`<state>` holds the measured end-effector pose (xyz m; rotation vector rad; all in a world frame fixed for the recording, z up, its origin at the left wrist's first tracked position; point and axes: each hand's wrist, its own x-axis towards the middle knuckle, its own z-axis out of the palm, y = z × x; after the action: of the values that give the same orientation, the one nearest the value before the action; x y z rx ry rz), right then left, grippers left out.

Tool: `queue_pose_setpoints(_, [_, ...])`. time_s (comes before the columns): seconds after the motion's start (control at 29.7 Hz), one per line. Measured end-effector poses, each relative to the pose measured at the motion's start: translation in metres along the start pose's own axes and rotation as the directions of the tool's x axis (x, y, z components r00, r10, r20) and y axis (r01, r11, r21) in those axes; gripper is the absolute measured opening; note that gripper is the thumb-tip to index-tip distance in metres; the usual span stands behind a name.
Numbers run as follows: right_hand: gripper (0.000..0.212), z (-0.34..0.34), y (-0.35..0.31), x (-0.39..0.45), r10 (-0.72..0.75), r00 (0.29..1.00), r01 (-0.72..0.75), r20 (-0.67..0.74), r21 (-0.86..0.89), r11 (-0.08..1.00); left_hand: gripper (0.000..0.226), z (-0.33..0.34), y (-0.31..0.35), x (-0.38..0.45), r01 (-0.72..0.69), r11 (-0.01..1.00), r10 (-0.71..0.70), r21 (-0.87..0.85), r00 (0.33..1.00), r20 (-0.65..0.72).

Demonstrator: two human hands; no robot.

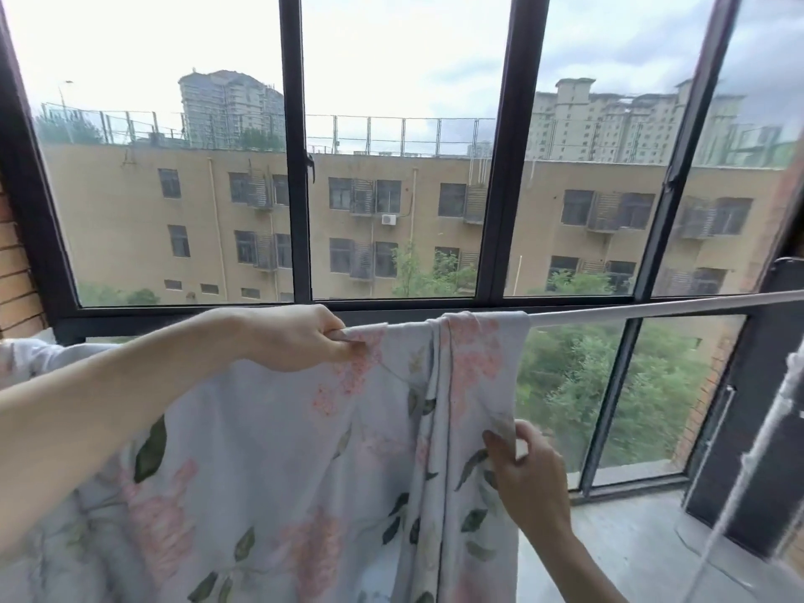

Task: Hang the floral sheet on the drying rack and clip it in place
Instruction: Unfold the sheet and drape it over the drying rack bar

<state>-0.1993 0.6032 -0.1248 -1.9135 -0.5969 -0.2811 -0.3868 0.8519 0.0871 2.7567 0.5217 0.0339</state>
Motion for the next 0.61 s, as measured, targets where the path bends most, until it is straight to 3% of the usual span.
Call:
queue_pose_setpoints(0.13, [0.037, -0.019, -0.014, 0.004, 0.004, 0.996, 0.012, -0.084, 0.185, 0.983, 0.054, 0.002, 0.000, -0.006, 0.002, 1.000, -0.002, 0.016, 1.000, -0.002])
queue_pose_setpoints(0.3, [0.033, -0.074, -0.052, 0.046, -0.052, 0.929, 0.158, -0.366, 0.265, 0.951, 0.063, -0.007, -0.006, -0.011, 0.026, 0.998, -0.028, 0.050, 0.999, 0.040])
queue_pose_setpoints(0.37, [0.026, -0.099, -0.085, 0.077, -0.126, 0.870, 0.264, -0.476, 0.237, 0.935, 0.079, -0.011, -0.008, -0.011, 0.051, 0.999, -0.052, 0.019, 0.995, 0.083])
queue_pose_setpoints(0.44, [0.030, -0.113, -0.114, 0.116, -0.241, 0.811, 0.376, -0.534, 0.160, 0.913, 0.083, -0.011, -0.010, -0.009, 0.072, 0.996, -0.065, -0.045, 0.989, 0.133])
queue_pose_setpoints(0.61, [0.034, -0.120, -0.156, 0.224, -0.390, 0.790, 0.439, -0.472, -0.006, 0.898, 0.095, -0.014, -0.005, -0.008, 0.152, 0.969, -0.095, -0.193, 0.956, 0.277])
